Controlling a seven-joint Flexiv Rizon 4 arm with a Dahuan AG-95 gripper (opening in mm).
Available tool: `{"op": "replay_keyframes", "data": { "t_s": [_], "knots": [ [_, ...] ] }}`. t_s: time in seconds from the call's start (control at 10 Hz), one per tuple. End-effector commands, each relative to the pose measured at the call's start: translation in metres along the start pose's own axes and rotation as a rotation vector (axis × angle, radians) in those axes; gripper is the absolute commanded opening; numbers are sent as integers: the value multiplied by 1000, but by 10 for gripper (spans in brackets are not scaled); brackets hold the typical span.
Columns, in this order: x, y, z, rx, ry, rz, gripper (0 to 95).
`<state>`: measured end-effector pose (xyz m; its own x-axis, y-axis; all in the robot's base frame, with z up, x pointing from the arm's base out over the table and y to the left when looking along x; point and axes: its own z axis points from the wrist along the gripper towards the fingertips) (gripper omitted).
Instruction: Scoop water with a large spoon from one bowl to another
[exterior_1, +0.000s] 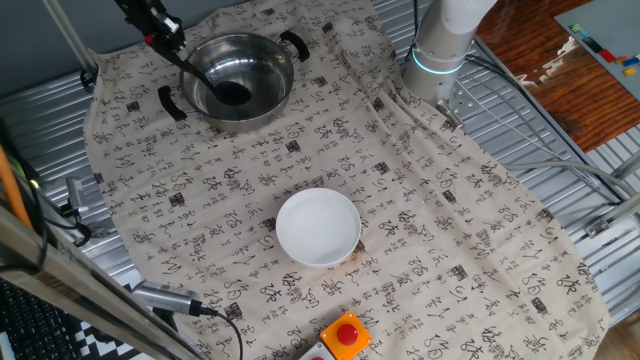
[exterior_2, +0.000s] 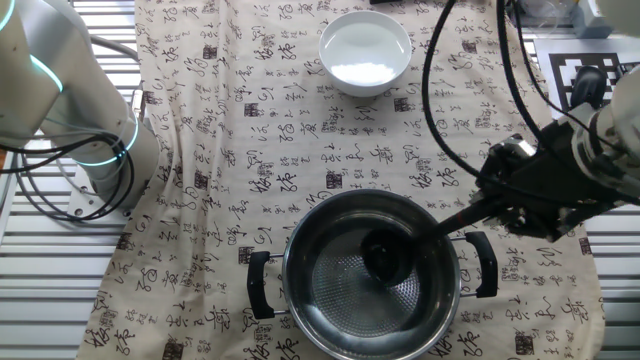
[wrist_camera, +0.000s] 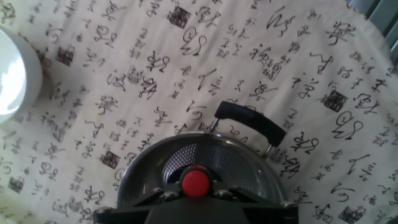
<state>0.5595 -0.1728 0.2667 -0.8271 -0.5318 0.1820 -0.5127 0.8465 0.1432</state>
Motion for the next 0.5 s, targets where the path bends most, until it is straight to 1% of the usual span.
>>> {"op": "replay_keyframes", "data": {
  "t_s": [0.1, 0.5],
  "knots": [
    [5, 3, 6, 13, 6, -11, 0],
    [8, 4, 9, 16, 6, -14, 0]
  ]
}}
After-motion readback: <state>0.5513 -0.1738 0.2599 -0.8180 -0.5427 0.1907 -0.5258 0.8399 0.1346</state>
